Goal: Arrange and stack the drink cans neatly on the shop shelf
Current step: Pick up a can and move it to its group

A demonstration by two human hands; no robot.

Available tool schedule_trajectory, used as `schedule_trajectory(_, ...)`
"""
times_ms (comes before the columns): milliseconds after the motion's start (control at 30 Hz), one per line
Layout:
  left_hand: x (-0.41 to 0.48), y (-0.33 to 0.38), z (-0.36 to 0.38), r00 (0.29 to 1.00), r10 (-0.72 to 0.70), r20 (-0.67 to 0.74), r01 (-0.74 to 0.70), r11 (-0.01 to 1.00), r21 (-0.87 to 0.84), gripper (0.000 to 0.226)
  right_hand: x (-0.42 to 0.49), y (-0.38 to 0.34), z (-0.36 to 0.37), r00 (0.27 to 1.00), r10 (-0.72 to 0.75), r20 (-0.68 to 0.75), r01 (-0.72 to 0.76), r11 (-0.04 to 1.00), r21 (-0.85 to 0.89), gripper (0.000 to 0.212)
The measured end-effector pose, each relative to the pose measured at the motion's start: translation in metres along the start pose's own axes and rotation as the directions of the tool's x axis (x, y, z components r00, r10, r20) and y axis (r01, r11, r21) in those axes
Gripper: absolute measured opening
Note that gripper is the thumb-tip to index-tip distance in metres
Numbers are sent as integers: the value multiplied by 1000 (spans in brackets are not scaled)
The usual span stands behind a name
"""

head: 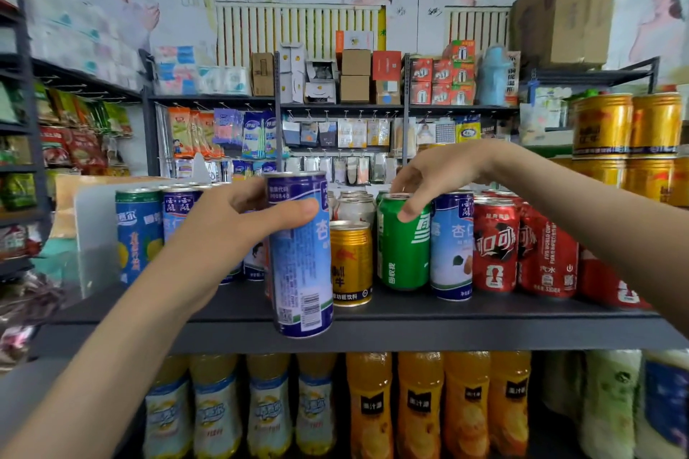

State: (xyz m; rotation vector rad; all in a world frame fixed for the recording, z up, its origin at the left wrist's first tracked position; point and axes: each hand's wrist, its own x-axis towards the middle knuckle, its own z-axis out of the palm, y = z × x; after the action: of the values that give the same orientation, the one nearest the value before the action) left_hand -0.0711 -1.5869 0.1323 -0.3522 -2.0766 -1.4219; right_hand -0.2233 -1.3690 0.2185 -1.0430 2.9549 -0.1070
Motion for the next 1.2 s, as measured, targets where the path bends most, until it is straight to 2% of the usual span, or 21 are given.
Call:
schedule_trajectory(233,0,-2,10,1000,-6,6,6,1000,13,45,3,2,1,995,-44,92,47,998,-28,49)
schedule_trajectory(367,-1,-3,15,999,-21,-30,21,1000,3,46,0,7,2,992,-69,104,72,997,-26,67)
schedule_trajectory(400,-2,-2,16,999,-29,-32,29,1000,2,45,-3,7,3,995,-69,77,73,996,-43,71)
schedule_trajectory(467,-5,-1,18,998,-42,-36,42,999,-9,39,-10,6,4,991,-120,-65,115,991,-73,76)
schedule_trajectory(567,-11,4,17,995,-71,-65,71,997,-9,35,-30,-12,10,911,-251,-329,236,968,-85,69)
schedule_trajectory(633,-15,7,14,992,-96,-80,98,995,22,38,-41,-31,17,855,-321,-408,358,933,18,63)
schedule_trajectory(733,-22,10,6,989,-114,-97,120,991,56,40,-50,-63,28,832,-402,-382,524,797,301,58)
schedule_trajectory(800,-29,11,-1,988,-117,-96,129,983,127,42,-49,-81,33,832,-427,-354,548,731,407,55)
schedule_trajectory(933,-43,6,-25,990,-111,-83,129,954,270,32,-35,-123,43,844,-470,-259,536,739,407,57)
schedule_trajectory(1000,-47,2,-44,989,-111,-94,133,954,268,33,-25,-146,46,841,-486,-239,541,739,401,42)
schedule_trajectory(1100,-47,-2,-78,991,-94,-100,115,965,234,34,-10,-179,47,844,-455,-284,536,721,438,31)
schedule_trajectory(1200,-40,-12,-110,986,-75,-151,96,985,143,57,7,-210,44,855,-362,-370,513,691,509,22)
